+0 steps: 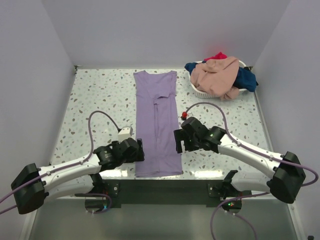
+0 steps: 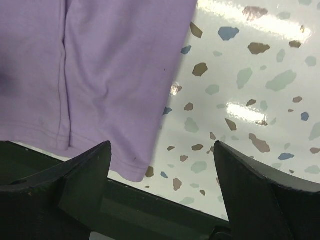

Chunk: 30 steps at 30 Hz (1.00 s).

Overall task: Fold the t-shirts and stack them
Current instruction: Fold the tshirt

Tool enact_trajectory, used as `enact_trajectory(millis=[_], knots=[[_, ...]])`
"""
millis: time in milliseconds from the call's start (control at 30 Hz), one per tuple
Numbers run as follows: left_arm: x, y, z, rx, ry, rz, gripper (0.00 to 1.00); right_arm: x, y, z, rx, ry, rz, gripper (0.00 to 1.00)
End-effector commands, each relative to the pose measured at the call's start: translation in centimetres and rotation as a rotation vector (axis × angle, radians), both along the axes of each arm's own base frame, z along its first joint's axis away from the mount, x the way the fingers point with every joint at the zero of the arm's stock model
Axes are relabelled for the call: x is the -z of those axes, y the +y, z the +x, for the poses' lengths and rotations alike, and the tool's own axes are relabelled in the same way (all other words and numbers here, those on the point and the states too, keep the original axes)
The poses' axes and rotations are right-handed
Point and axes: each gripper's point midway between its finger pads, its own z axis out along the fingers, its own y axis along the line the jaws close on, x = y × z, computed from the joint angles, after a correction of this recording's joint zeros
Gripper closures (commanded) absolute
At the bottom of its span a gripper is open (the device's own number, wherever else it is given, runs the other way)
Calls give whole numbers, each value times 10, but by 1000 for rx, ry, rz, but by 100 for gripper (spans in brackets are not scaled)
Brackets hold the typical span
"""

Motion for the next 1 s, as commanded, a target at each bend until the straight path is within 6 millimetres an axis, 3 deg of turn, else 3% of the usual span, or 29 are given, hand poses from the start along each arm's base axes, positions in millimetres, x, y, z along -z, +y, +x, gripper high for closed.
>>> enact_trajectory(millis=[0, 133, 333, 667, 967], knots=[[4, -5, -3, 19, 18, -10, 0, 15, -9, -12, 55, 57, -6, 14], [7, -2, -4, 13, 23, -8, 0, 34, -5, -27, 78, 129, 49, 20], [8, 0, -4, 12, 26, 15, 0, 43, 5, -36, 92, 148, 98, 26], [12, -5, -3, 25, 37, 20, 1, 57, 26, -54, 71, 185, 125, 28], [12, -2, -5, 27, 42, 29, 1, 75, 29, -67, 64, 222, 78, 28]])
